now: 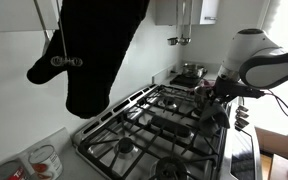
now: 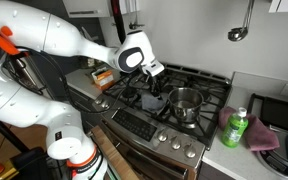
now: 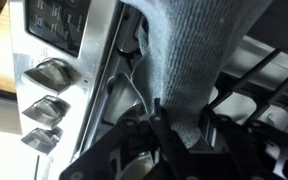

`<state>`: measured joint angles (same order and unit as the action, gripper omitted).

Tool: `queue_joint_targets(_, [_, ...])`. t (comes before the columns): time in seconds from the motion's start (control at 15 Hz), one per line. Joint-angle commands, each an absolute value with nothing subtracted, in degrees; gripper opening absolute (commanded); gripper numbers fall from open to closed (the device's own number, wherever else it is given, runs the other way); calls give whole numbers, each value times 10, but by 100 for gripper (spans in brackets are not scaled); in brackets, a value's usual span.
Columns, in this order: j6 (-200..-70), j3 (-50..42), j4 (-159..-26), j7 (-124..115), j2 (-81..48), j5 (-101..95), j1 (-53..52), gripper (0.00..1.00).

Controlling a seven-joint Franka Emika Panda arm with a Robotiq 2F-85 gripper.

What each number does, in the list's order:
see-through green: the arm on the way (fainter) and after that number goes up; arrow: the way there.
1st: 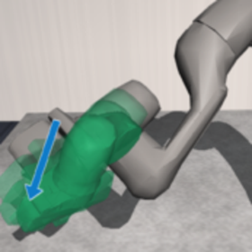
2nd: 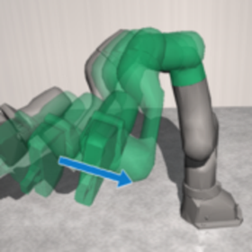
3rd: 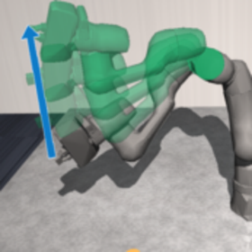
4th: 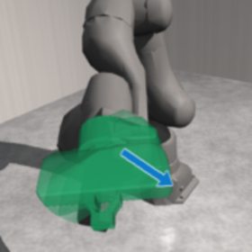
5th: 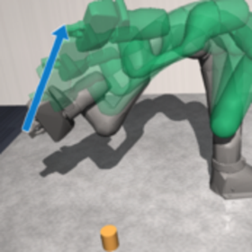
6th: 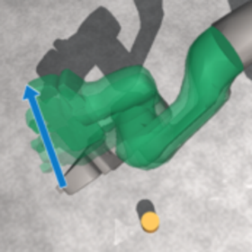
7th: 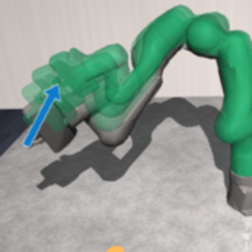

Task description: Move the pot to the right, then remove the cloth from the pot handle and pour water in the pot

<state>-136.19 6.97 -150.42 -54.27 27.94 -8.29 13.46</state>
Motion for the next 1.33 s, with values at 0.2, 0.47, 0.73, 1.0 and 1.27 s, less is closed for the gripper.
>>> queue_joint_targets(0.2, [-1396,67,-1521,-556,276,-112,151,10])
queue_joint_targets(0.47, [-1381,68,-1518,-554,287,-110,148,68])
queue_joint_targets(0.73, [-1349,68,-1510,-534,313,-113,141,97])
queue_joint_targets(1.0, [-1328,65,-1506,-500,322,-102,126,100])
queue_joint_targets(1.27, [-1287,64,-1494,-438,330,-77,85,100])
